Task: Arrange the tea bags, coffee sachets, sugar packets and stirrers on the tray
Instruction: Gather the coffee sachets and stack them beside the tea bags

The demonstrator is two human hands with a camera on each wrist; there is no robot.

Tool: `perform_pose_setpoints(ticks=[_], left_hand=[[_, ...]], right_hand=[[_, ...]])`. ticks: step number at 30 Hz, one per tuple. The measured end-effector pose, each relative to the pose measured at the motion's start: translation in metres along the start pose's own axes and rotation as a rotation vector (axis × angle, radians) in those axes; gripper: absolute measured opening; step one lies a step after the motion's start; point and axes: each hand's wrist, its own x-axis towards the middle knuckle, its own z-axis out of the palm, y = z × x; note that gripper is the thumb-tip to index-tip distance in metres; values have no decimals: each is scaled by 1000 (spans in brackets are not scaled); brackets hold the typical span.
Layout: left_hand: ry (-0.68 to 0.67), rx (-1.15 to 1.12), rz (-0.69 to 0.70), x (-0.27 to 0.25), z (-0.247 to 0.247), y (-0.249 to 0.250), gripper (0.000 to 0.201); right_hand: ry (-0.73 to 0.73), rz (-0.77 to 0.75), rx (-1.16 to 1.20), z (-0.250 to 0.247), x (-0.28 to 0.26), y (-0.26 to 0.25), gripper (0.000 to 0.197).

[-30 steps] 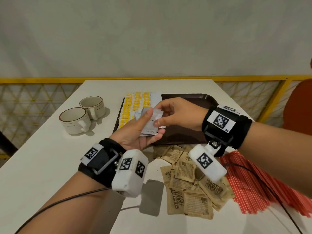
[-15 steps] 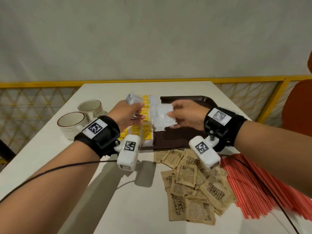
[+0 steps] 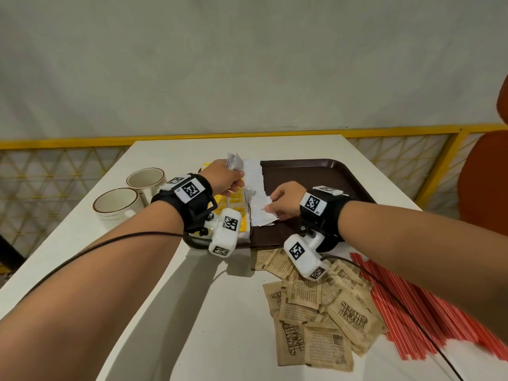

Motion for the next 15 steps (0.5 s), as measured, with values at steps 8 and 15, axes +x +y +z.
perform_pose_setpoints(ticks=[8,15], left_hand=[[15,-42,0,-1,-3,-8,13],[22,-47,1,-1,-2,-8,10]], right_hand=[[-69,14,-9,-6,-10,5,31],[-73,-3,-48,-2,-13,0,35]])
